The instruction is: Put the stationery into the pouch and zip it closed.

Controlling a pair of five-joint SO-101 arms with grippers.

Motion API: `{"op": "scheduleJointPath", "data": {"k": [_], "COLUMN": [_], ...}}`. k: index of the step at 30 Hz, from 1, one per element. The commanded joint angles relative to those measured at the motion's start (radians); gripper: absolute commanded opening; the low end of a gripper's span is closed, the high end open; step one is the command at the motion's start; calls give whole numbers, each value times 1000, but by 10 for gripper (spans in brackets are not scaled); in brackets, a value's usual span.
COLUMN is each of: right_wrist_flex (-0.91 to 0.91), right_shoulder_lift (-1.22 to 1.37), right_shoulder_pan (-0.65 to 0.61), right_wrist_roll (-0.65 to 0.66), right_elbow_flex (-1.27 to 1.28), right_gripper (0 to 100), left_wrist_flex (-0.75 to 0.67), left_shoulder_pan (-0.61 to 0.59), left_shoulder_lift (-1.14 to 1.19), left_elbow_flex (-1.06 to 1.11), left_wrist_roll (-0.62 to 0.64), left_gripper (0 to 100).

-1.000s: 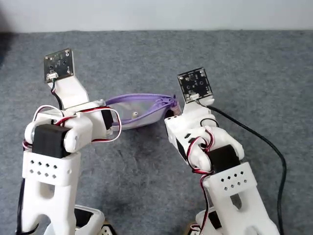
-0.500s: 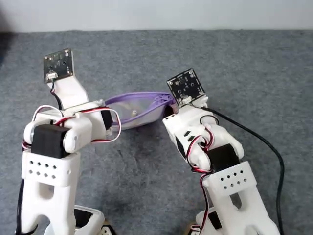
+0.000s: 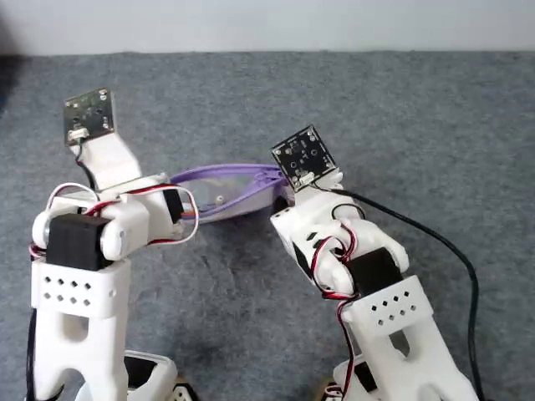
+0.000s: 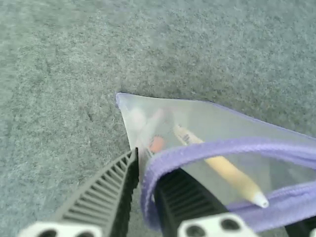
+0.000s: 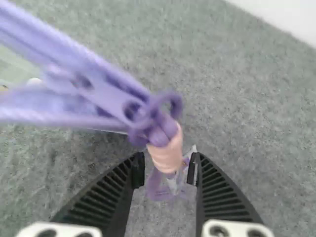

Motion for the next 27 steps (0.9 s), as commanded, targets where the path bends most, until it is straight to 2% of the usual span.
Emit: {"op": "scheduleJointPath", "data": {"k": [1,10,15,25,27], "right_wrist_flex": [-16,-2,-90,-234,-236], "right_shoulder_lift": [-8,-56,5,140,145], "right_shoulder_pan": [-12,-13,-8,-7,-7], "right_wrist_roll": [-21,-20,-17,117,127], "right_elbow_flex": [-8,-49,-48,-48,-48], "right_gripper": [147,147,147,143,107], "left_wrist_flex": [-5,-5,-6,-5,-5], "left_shoulder_pan": [-14,11,11,11,11], "left_shoulder_lift": [-25,-21,-17,-17,-17], "left_elbow_flex": [-12,-10,-8,-5,-5], "left_wrist_roll": [-14,-14,-15,-15,-15], "left_gripper": [12,12,12,12,12]}}
